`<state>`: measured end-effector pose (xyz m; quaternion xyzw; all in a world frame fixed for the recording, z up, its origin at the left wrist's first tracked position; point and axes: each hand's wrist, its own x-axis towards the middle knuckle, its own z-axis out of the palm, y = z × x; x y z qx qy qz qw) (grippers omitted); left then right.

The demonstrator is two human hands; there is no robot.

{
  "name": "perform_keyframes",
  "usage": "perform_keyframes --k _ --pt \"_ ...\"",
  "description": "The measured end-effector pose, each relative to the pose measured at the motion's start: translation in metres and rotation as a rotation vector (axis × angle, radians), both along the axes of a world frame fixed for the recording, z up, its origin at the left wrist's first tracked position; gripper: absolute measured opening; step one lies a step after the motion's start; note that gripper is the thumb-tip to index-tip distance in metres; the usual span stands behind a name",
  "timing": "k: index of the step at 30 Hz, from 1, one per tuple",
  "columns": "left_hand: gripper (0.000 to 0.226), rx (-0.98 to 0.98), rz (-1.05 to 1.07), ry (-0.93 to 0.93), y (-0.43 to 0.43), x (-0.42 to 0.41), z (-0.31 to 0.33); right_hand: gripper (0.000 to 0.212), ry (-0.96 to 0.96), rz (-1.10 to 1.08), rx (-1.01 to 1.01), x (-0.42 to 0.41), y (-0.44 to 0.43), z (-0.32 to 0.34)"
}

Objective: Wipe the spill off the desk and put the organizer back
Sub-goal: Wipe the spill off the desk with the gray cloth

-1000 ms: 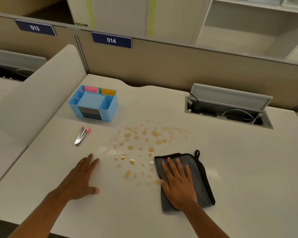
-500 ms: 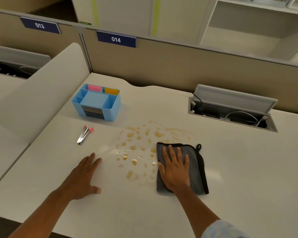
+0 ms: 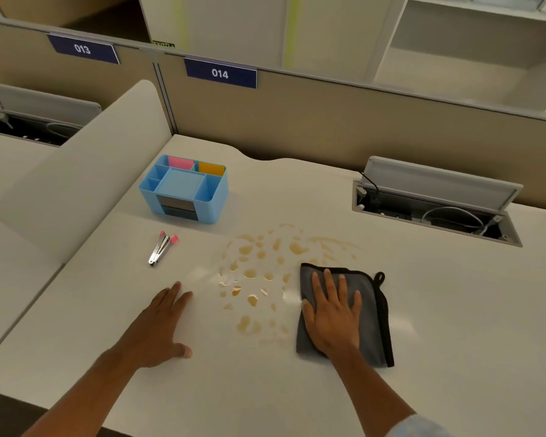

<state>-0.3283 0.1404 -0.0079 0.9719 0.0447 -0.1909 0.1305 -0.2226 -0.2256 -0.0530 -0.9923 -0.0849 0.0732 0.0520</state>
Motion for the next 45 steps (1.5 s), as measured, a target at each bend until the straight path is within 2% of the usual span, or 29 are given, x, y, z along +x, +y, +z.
perform_keyframes --k 5,11,15,18,20,25,30,33,39,42,45 --pt "0.129 0.008 -0.001 0.000 0.000 0.000 0.000 0.069 0.029 0.133 0.004 0.010 0.040 0.001" --pt "0.129 0.002 -0.007 -0.013 0.002 -0.001 0.000 0.070 -0.034 0.322 0.057 -0.028 0.015 -0.014" --pt "0.130 -0.008 0.004 -0.012 0.000 -0.001 0.002 0.069 -0.046 0.194 0.046 -0.021 -0.005 -0.014" --pt "0.131 -0.004 0.008 -0.004 -0.001 0.000 0.004 0.069 -0.008 0.041 0.026 0.006 0.011 -0.005" --pt "0.131 -0.001 0.013 -0.001 -0.003 0.000 0.005 0.070 0.013 0.030 0.036 0.020 0.029 0.000" --pt "0.130 -0.011 0.025 -0.007 -0.002 -0.001 0.007 0.068 0.011 0.237 0.036 0.010 0.050 -0.003" --pt "0.131 -0.010 0.020 -0.017 -0.001 -0.001 0.007 0.069 -0.032 0.361 0.086 -0.025 0.013 -0.015" --pt "0.132 -0.010 0.020 -0.028 -0.002 0.000 0.006 0.071 -0.050 0.294 0.087 -0.028 -0.024 -0.017" --pt "0.133 -0.019 0.035 -0.041 -0.006 0.000 0.012 0.070 -0.034 -0.050 0.000 0.033 -0.065 -0.004" --pt "0.132 -0.028 0.049 -0.038 -0.009 0.001 0.016 0.072 -0.016 -0.055 0.009 0.066 -0.047 0.002" --pt "0.133 -0.023 0.064 -0.027 -0.011 0.003 0.018 0.071 -0.017 0.046 0.013 0.076 -0.026 0.002"
